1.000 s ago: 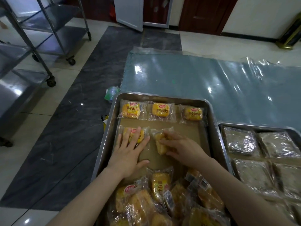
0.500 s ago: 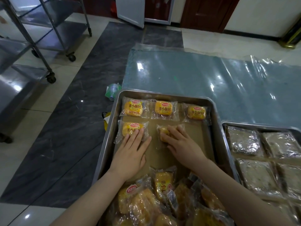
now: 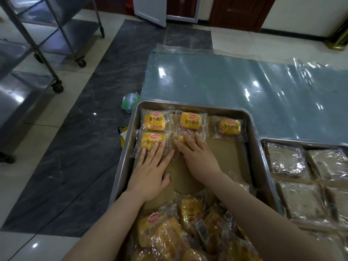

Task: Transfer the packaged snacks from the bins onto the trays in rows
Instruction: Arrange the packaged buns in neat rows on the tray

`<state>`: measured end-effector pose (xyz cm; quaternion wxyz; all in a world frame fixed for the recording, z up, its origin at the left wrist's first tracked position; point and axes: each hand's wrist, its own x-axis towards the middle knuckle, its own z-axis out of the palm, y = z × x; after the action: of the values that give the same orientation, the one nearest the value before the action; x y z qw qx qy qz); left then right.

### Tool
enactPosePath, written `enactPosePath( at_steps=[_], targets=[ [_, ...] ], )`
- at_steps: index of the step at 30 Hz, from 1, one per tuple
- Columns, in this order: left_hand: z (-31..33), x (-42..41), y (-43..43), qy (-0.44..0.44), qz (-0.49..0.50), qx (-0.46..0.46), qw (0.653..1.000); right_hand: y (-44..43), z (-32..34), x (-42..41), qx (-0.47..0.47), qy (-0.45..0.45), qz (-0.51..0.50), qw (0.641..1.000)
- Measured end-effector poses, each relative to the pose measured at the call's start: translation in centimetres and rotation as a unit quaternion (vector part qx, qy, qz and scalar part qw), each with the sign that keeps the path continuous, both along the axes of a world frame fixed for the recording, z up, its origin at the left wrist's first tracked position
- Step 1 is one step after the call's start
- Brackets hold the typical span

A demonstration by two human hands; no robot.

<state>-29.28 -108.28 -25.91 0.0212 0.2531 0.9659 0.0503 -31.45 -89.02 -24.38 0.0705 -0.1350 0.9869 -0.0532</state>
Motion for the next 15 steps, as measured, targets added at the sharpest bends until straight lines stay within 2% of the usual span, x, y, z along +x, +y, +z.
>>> enactPosePath(
  at_steps=[4,11,15],
  targets=[
    [-0.1,-0.2,0.1,-0.014,-0.005,0.037,0.999,-0.2,0.0,0.5,-0.008,0.005,-0.038,0.999],
    [0.1,-0.3,0.3,-0.020,0.004,0.065,0.998,0.2,0.7,0.5,-0.038,0.006,-0.028,0.999],
    [0.4,0.0,0.2,-0.007,0.009,0.072,0.997,0.6,2.3,1.7,-0.138,0.075,-0.065,0.985]
  ],
)
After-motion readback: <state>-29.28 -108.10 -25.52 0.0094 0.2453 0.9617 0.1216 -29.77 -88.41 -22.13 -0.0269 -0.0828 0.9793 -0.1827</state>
